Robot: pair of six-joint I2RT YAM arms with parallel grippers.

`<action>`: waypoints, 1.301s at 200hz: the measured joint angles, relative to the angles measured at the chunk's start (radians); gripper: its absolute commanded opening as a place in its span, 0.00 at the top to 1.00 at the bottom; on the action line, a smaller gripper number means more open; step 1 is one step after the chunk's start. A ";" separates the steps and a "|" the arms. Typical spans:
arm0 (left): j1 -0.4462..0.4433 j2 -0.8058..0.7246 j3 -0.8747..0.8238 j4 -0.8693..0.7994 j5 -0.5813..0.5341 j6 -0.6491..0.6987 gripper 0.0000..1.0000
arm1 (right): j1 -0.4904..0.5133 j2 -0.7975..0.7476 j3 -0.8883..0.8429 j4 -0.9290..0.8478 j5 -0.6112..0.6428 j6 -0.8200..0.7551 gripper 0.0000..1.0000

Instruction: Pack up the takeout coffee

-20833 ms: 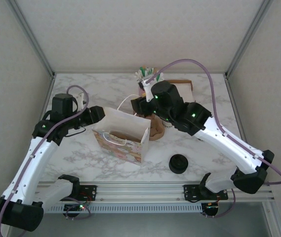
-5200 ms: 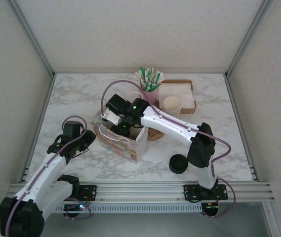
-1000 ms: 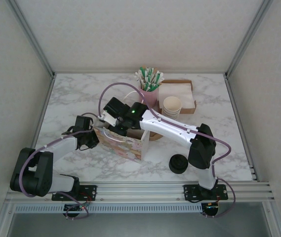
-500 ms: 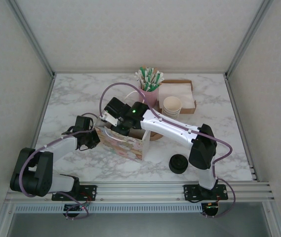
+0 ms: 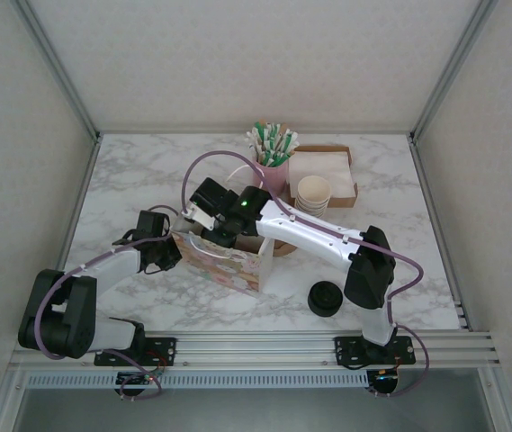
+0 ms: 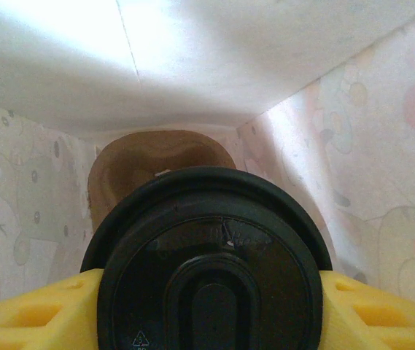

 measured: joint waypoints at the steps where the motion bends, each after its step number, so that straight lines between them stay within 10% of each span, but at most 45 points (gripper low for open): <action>1: 0.000 0.000 0.000 0.000 0.000 0.000 0.87 | 0.000 0.000 0.000 0.000 0.000 0.000 0.49; 260: 0.000 0.000 0.000 -0.006 -0.003 0.004 0.87 | 0.000 -0.036 -0.040 -0.005 0.013 0.022 0.50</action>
